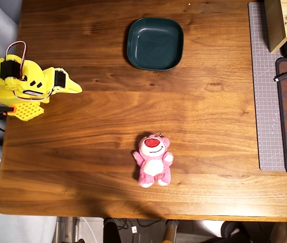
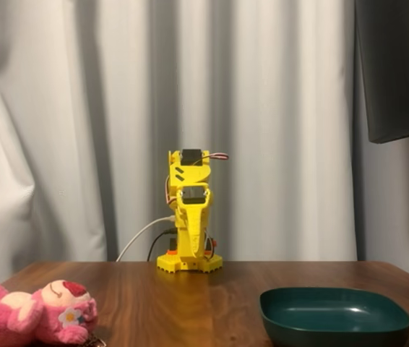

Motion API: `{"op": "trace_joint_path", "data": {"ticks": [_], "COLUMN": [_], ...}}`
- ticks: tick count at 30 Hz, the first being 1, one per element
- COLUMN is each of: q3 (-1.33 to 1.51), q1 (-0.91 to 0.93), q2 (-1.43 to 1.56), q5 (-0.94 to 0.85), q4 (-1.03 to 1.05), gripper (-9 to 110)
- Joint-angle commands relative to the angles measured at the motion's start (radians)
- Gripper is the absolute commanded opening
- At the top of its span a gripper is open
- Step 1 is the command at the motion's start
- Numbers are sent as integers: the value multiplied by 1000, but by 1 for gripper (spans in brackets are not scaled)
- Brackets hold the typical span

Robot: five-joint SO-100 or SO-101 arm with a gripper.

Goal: Grasp a strawberry bear and put it in the bin.

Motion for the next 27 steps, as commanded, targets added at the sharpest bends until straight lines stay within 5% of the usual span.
{"op": "trace_joint_path", "data": {"ticks": [1,27], "q3": [-6,-6], "q1": [-15,-5], "q2": [29,29], "q5": [5,-5], "q4": [3,3], "gripper": [0,0]}}
